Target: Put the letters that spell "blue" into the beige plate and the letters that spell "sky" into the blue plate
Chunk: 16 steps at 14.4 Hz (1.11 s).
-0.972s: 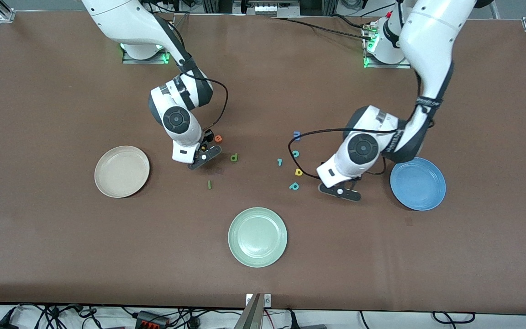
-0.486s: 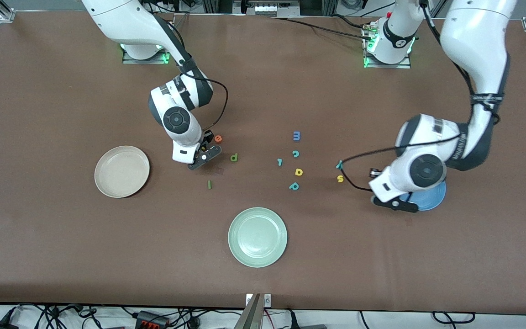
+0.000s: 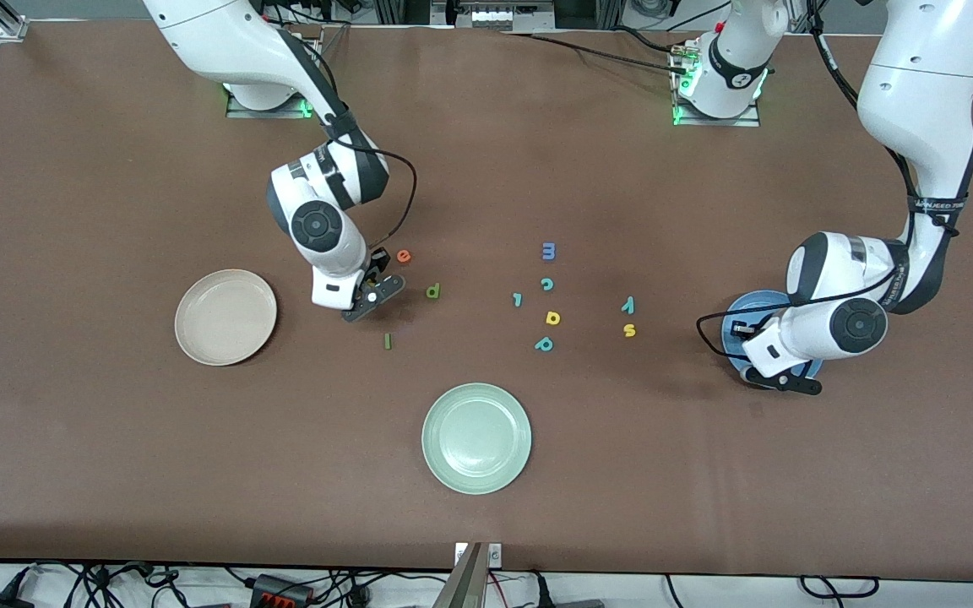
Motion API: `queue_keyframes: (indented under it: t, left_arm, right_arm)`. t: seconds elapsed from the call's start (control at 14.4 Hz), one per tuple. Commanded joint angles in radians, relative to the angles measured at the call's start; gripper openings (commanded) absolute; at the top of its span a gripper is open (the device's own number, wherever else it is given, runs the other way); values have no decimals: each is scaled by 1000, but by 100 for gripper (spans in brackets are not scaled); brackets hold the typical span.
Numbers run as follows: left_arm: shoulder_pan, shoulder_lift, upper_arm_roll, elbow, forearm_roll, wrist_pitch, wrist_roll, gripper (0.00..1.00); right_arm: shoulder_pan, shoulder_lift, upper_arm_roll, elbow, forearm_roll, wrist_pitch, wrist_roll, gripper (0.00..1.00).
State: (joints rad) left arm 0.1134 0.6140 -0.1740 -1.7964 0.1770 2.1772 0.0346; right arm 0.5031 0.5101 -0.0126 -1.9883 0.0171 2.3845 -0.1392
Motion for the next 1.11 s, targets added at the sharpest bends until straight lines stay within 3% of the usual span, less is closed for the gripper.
queue_keyframes:
  t: [0.0, 0.21, 0.42, 0.62, 0.83, 0.9, 0.97, 1.04]
  left_arm:
    - [-5, -39, -19, -9, 19, -14, 8, 100]
    - [-32, -88, -82, 0, 18, -77, -10, 100]
    - [-69, -70, -168, 9, 18, -66, -151, 100]
    - [-181, -25, -159, 19, 24, 21, -312, 100]
    - [-198, 33, -160, 15, 87, 93, -553, 100]
    - [-198, 45, -162, 15, 93, 102, -588, 100]
    - [-202, 52, -160, 15, 94, 110, -616, 100]
    - [-202, 56, -160, 15, 95, 122, -625, 100]
  right_arm:
    - [-70, -57, 6, 3, 9, -31, -33, 15]
    - [-194, -87, 5, 3, 9, -89, -46, 15]
    - [-294, -91, 2, 0, 9, -152, -54, 15]
    - [-368, -81, -3, -10, -2, -217, -57, 15]
    - [-399, -44, -3, -20, -5, -202, -57, 16]
    - [-406, -36, -3, -17, -9, -191, -57, 22]
    - [-408, -36, -3, -15, -19, -188, -56, 48]
    - [-406, -41, -4, -12, -20, -188, -43, 99]
